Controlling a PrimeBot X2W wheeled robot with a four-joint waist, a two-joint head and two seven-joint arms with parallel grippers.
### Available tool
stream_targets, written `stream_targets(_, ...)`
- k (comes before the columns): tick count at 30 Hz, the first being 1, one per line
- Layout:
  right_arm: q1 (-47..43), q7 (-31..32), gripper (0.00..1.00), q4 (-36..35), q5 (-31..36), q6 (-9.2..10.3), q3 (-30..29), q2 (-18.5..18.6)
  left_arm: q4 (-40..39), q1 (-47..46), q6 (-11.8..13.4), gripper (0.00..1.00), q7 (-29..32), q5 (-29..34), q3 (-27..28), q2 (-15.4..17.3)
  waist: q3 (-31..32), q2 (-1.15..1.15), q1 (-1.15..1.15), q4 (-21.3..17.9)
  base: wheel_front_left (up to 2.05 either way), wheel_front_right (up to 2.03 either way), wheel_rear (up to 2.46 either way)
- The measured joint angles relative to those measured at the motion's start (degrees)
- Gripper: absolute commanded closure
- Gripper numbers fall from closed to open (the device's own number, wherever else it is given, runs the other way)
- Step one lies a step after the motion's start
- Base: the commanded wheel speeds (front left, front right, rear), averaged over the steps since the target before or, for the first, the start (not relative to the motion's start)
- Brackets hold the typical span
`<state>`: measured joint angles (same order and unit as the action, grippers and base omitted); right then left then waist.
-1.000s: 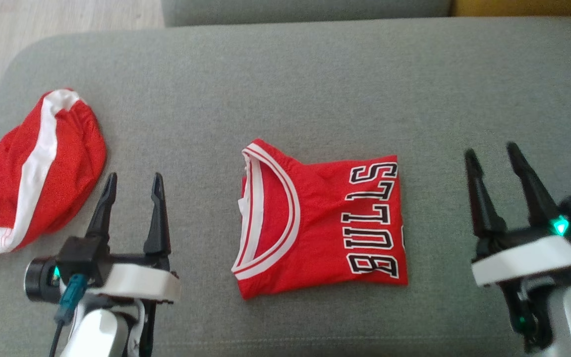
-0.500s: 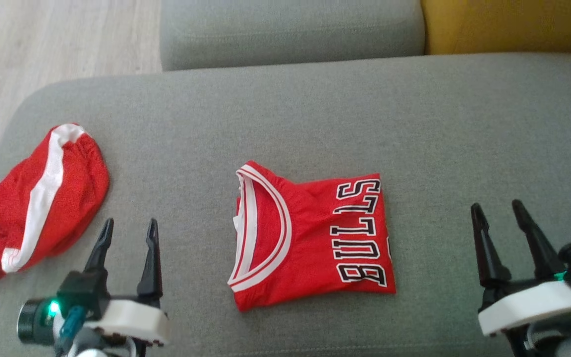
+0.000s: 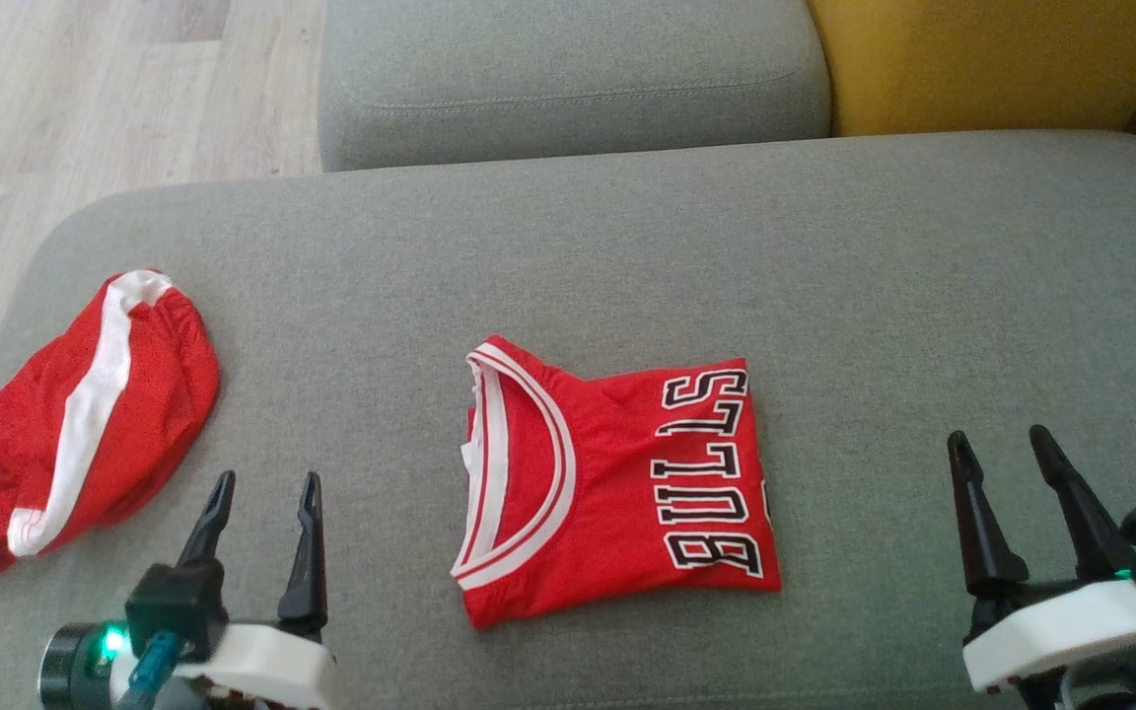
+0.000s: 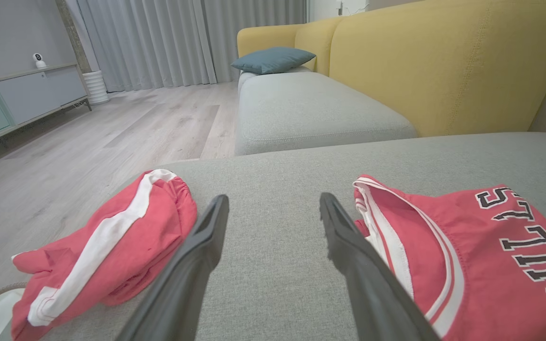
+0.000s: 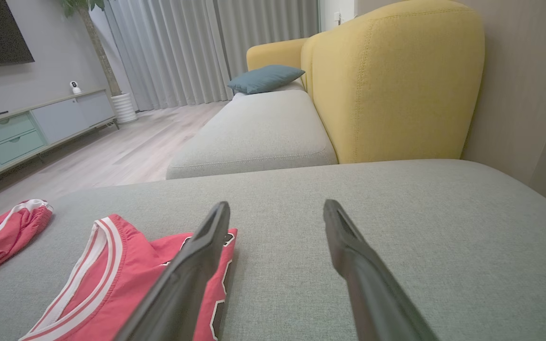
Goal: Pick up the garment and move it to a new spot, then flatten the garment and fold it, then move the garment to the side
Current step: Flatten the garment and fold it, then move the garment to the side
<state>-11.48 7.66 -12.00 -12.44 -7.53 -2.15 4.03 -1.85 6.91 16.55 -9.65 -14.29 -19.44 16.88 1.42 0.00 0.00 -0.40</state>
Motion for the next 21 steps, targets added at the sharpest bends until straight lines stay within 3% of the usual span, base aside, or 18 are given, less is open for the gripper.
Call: stream_targets(21,0.09,1.53,0.00,1.03,-0.09,0.00,0.25,-0.45,-0.68,-0.31,0.67,0.00,-0.04,0.01,-0.25,0.60,-1.09,0.00,0.00,0.84,0.00,0.00,0.00)
